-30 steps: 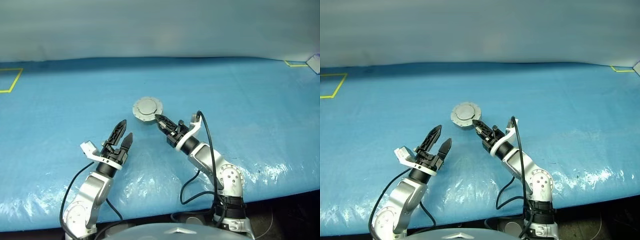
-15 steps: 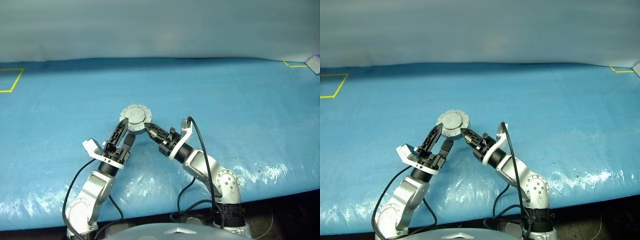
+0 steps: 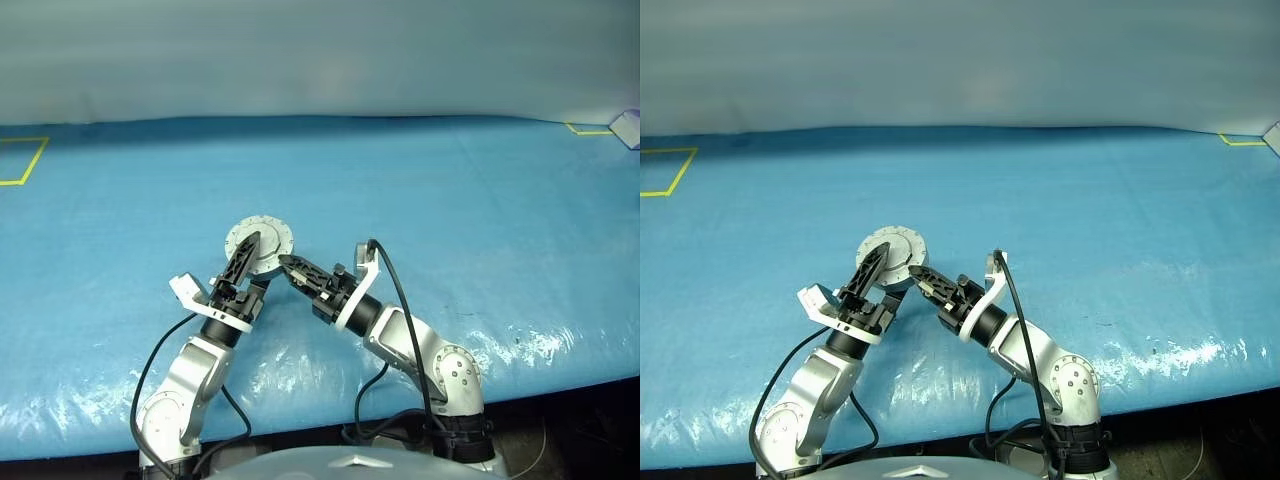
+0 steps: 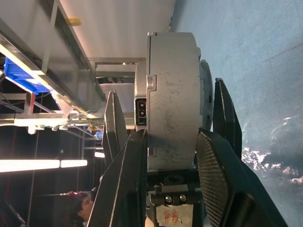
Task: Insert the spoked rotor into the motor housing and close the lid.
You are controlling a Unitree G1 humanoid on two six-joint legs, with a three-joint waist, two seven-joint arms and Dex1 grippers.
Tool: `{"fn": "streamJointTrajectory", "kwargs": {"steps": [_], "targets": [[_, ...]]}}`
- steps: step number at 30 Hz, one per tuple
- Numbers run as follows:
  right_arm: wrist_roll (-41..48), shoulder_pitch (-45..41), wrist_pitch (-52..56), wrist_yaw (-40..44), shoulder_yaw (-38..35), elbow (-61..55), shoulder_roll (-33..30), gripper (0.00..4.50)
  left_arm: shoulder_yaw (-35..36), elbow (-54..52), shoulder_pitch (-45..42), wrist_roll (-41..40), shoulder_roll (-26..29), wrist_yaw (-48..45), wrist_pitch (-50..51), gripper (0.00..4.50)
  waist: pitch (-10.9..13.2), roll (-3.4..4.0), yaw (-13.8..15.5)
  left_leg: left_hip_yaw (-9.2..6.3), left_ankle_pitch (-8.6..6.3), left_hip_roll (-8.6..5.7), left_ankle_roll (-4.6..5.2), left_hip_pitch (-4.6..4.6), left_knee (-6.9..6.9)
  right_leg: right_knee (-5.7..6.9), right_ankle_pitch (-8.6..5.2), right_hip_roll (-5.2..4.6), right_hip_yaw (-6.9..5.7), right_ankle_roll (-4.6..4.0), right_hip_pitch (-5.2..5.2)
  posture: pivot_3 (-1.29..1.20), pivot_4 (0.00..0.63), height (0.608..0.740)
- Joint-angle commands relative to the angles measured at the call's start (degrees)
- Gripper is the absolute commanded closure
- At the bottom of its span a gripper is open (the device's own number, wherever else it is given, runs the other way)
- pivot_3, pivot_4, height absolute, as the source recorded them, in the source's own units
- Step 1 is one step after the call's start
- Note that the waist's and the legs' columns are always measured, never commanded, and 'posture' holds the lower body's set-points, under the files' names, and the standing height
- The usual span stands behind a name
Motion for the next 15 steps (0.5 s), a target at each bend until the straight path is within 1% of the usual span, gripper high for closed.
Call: {"fn": "streamJointTrajectory", "kwargs": {"steps": [1, 3, 6, 7, 8, 14, 15], "targets": [[0.2, -1.1, 0.2, 3.4, 0.8, -5.3, -0.9, 3.35, -0.7, -0.7, -0.6, -0.1, -2.7, 2.8, -1.8, 0.17, 0.0, 0.00, 0.0, 0.00, 0.00, 0.00, 0.00, 0.00, 0.01, 0.00, 0.01, 0.00, 0.00, 0.00, 0.00, 0.00, 0.150, 0.740], [-1.6, -1.0, 0.0, 4.6, 1.0, -5.6, -1.6, 3.35, -0.9, -0.7, -0.7, -0.3, -2.6, 3.7, -2.3, 0.58, 0.0, 0.00, 0.0, 0.00, 0.00, 0.00, 0.00, 0.00, 0.03, 0.00, 0.02, 0.00, 0.00, 0.00, 0.01, 0.00, 0.150, 0.740], [-3.6, -0.7, -0.5, 5.7, 1.2, -5.2, -2.2, 3.35, -1.2, -0.7, -0.7, -0.5, -2.2, 4.1, -2.4, 1.50, 0.0, 0.01, 0.1, 0.00, 0.00, 0.00, 0.00, 0.01, 0.03, 0.01, 0.02, 0.01, 0.00, 0.00, 0.02, 0.00, 0.150, 0.740], [-4.2, -0.7, -0.6, 6.0, 1.1, -5.0, -2.3, 3.35, -1.3, -0.8, -0.7, -0.6, -2.1, 4.2, -2.5, 1.91, 0.0, 0.01, 0.0, 0.00, 0.00, 0.00, 0.00, 0.01, 0.03, 0.01, 0.03, 0.02, 0.00, 0.00, 0.02, 0.00, 0.150, 0.740], [-4.7, -0.6, -0.6, 6.1, 1.1, -4.8, -2.3, 3.35, -1.4, -0.8, -0.7, -0.6, -2.1, 4.2, -2.5, 2.09, 0.0, 0.02, 0.0, 0.00, 0.00, 0.00, 0.00, 0.01, 0.04, 0.01, 0.03, 0.02, 0.01, 0.00, 0.02, 0.00, 0.150, 0.740], [-7.3, -0.1, -1.0, 8.0, 0.4, -3.7, -2.6, 3.35, -1.8, -1.1, -0.8, -1.1, -1.8, 4.1, -2.3, 2.07, 0.0, 0.02, 0.0, 0.01, 0.00, 0.00, 0.01, 0.02, 0.04, 0.01, 0.03, 0.02, 0.01, 0.00, 0.02, 0.00, 0.150, 0.740], [-7.7, 0.1, -1.0, 8.3, 0.3, -3.6, -2.6, 2.62, -1.8, -1.2, -0.8, -1.1, -1.8, 4.2, -2.3, 2.07, 0.0, 0.02, 0.1, 0.01, 0.00, 0.00, 0.00, 0.02, 0.04, 0.01, 0.03, 0.02, 0.01, 0.00, 0.02, 0.00, 0.150, 0.740]]}}
